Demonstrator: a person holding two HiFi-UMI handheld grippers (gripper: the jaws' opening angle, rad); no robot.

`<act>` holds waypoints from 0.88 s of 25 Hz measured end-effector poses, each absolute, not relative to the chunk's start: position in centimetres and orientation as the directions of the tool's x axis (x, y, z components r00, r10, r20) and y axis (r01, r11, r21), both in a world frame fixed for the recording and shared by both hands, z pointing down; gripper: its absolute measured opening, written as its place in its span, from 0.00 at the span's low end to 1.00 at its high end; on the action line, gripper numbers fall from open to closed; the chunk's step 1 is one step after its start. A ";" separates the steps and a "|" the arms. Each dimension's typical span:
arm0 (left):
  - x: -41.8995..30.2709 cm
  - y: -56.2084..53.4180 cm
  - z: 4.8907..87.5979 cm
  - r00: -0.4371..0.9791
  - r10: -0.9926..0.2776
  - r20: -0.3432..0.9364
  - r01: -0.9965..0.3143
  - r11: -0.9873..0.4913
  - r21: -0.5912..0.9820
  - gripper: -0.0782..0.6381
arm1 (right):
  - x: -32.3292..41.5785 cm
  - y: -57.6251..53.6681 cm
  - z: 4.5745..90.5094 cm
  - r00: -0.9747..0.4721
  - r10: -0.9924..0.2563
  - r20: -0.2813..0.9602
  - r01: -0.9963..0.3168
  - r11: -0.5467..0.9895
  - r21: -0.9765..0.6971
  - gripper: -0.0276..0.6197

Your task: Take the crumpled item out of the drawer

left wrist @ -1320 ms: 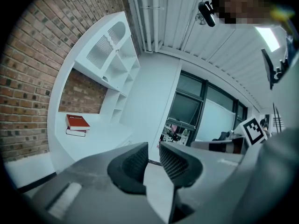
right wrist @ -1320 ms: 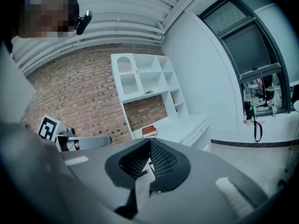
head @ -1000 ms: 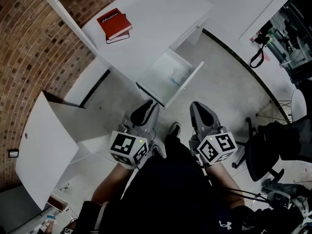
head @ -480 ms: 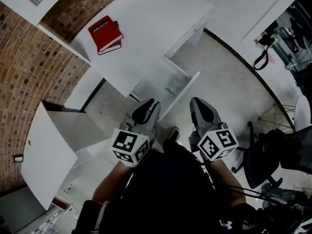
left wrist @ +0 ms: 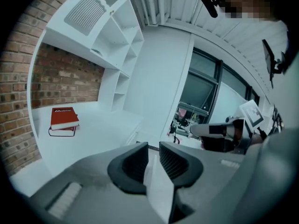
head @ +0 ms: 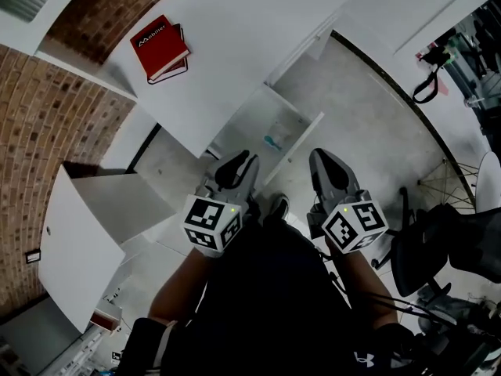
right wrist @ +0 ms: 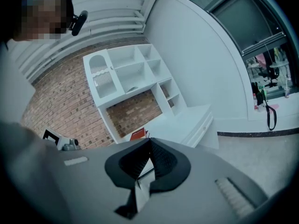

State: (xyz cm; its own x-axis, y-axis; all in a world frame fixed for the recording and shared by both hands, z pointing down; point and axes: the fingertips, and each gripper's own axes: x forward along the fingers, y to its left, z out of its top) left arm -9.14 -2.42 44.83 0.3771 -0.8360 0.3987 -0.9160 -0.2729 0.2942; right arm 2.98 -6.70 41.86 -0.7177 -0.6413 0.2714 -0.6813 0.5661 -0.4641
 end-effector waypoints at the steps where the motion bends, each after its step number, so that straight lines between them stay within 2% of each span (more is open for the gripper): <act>1: -9.3 -2.9 45.6 0.388 -0.826 0.409 -0.911 -0.279 0.302 0.22 | 2.7 -7.1 42.3 -0.711 -0.644 0.281 -0.688 0.559 -0.462 0.05; 15: -9.7 -8.9 57.6 0.581 -0.614 0.534 -0.812 -0.476 0.337 0.22 | 2.5 -11.0 46.3 -0.484 -0.768 0.419 -0.855 0.313 -0.415 0.05; 22: -8.3 -10.4 65.1 0.591 -0.479 0.649 -0.781 -0.541 0.312 0.22 | 4.7 -11.4 49.2 -0.404 -0.780 0.477 -0.887 0.208 -0.412 0.05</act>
State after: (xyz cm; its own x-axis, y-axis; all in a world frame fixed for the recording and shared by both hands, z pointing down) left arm -8.29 -10.38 65.11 0.5911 -0.4788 0.6491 -0.7810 -0.5409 0.3122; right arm 4.66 -11.37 49.21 -0.4045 -0.7804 0.4769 -0.8870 0.2078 -0.4123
